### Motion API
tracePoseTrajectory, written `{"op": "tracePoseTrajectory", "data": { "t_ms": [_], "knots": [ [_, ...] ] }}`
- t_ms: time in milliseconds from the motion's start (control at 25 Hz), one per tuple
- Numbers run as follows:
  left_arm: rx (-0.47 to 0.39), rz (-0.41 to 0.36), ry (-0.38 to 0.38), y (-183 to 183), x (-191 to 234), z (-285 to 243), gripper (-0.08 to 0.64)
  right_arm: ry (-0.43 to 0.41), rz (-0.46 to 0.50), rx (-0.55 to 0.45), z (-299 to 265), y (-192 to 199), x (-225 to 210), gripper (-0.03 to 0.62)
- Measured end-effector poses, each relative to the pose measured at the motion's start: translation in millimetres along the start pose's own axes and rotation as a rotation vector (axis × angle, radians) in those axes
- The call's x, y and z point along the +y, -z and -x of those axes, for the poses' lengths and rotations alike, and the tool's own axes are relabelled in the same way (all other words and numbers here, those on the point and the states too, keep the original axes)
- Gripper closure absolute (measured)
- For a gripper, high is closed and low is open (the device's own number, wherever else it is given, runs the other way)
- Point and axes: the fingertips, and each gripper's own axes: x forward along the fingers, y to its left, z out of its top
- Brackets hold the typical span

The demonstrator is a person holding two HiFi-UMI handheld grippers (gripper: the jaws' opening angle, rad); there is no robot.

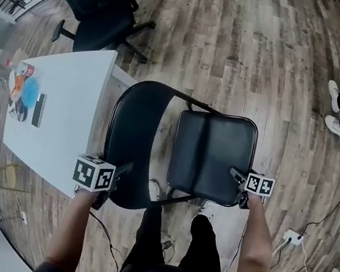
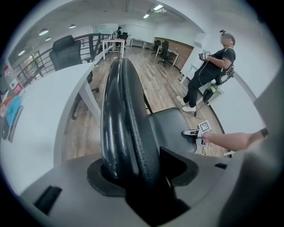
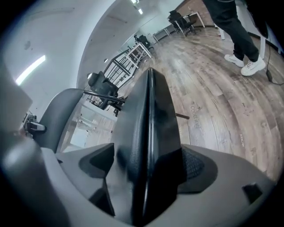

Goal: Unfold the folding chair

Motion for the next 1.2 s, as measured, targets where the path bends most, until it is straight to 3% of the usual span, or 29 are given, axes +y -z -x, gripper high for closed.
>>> {"op": "tracePoseTrajectory", "data": {
  "t_ms": [240, 640, 1000, 1200],
  "knots": [
    [0.002, -0.005, -0.014, -5.7, -29.7, -34.2, 0.330, -0.020, -0.027, 0.005, -11.7, 8.4, -72.2, 0.169],
    [-0.001, -0.015, -0.047, -10.6, -64.7, -77.7, 0.330, -0.112, -0.068, 0.000, -25.8, 20.4, -149.1, 0.169],
    [-0.005, -0.020, -0.043, -14.0, -82.0, -91.4, 0.333, -0.167, -0.065, -0.046, -29.0, 21.9, -175.3, 0.169],
    [-0.108, 0.024, -0.036, -18.6, -82.9, -84.9, 0.331, -0.135, -0.021, -0.051, -15.3, 18.4, -182.1, 0.167]
  ]
}}
